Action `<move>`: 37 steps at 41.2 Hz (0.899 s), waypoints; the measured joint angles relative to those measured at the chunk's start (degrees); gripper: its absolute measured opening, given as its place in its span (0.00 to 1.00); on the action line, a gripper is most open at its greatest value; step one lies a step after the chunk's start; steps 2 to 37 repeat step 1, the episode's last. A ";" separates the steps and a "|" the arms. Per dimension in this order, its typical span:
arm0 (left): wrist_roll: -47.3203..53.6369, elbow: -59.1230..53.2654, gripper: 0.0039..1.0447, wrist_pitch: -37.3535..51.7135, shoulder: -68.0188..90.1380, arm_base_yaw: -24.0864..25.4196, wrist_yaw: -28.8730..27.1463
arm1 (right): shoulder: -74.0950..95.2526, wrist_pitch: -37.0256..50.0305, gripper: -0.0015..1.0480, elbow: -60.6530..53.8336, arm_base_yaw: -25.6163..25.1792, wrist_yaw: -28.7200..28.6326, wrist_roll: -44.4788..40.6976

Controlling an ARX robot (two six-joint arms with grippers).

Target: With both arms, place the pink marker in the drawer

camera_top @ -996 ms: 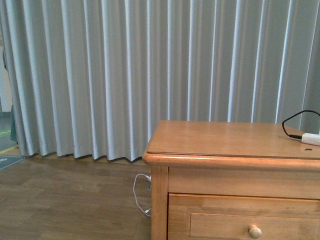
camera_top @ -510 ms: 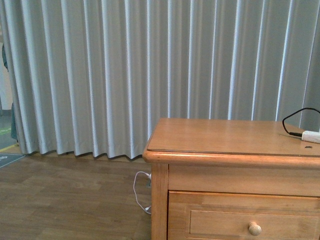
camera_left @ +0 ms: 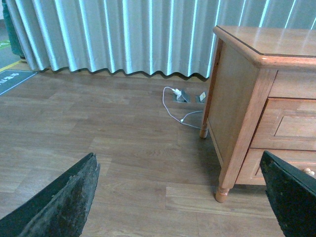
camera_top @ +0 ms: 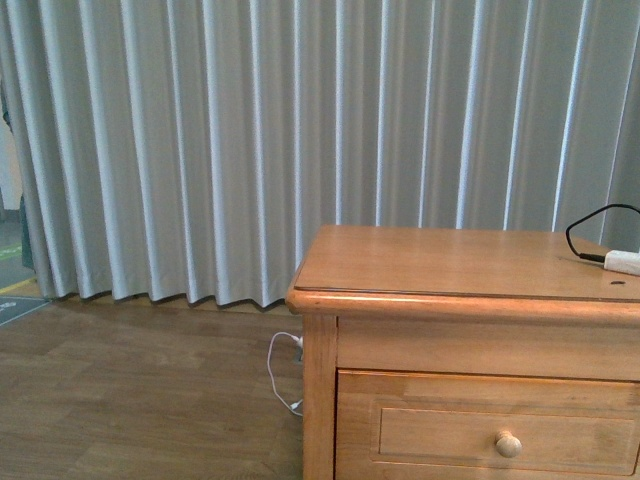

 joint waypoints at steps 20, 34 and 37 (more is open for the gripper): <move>0.00 0.00 0.94 0.00 0.00 0.00 0.00 | 0.00 0.00 0.91 0.00 0.00 0.00 0.00; 0.00 0.00 0.94 0.00 0.00 0.00 0.00 | 0.00 0.00 0.91 0.00 0.00 0.00 0.00; 0.00 0.00 0.94 0.00 0.00 0.00 0.00 | 0.00 0.00 0.91 0.00 0.00 0.00 0.00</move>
